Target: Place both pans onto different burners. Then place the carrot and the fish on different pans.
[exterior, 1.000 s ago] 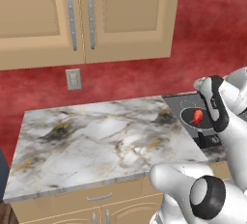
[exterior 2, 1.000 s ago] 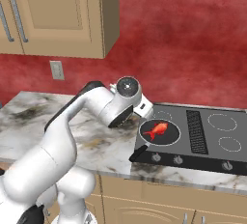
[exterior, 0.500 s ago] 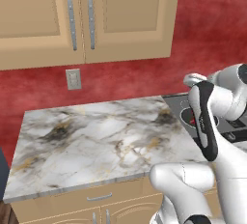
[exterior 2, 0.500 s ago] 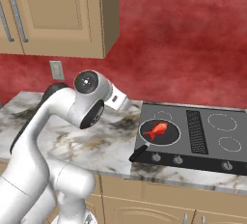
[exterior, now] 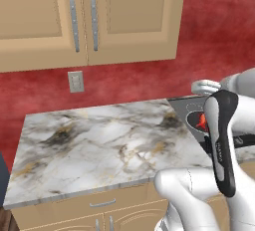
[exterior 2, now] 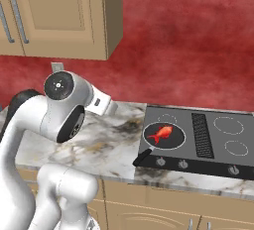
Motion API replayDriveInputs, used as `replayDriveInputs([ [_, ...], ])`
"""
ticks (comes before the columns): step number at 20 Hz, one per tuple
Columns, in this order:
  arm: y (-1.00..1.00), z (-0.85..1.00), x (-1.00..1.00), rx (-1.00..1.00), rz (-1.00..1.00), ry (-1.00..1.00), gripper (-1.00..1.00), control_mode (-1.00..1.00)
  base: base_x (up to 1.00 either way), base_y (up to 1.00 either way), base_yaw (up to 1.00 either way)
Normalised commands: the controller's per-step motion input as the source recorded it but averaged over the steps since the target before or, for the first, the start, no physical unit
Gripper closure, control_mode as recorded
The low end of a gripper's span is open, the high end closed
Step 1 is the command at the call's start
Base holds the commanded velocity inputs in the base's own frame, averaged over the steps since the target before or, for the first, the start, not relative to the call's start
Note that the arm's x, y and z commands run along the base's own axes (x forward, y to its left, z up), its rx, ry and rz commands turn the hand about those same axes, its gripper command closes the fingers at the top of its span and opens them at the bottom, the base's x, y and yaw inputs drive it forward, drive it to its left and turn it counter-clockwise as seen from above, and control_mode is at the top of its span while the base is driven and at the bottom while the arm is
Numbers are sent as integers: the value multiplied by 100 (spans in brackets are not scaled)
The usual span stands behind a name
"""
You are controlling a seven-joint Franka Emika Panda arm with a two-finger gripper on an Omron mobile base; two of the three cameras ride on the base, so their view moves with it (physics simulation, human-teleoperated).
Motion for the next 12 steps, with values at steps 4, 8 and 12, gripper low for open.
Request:
replayDriveInputs([
  [4, 38, 15, -53, -2, 13, 2, -100, -100, 0, 0, 0],
  [8, 19, 6, -59, -1, 14, 4, -100, -100, 0, 0, 0],
  [12, 15, 13, -47, 0, 15, 11, -100, -100, 0, 0, 0],
])
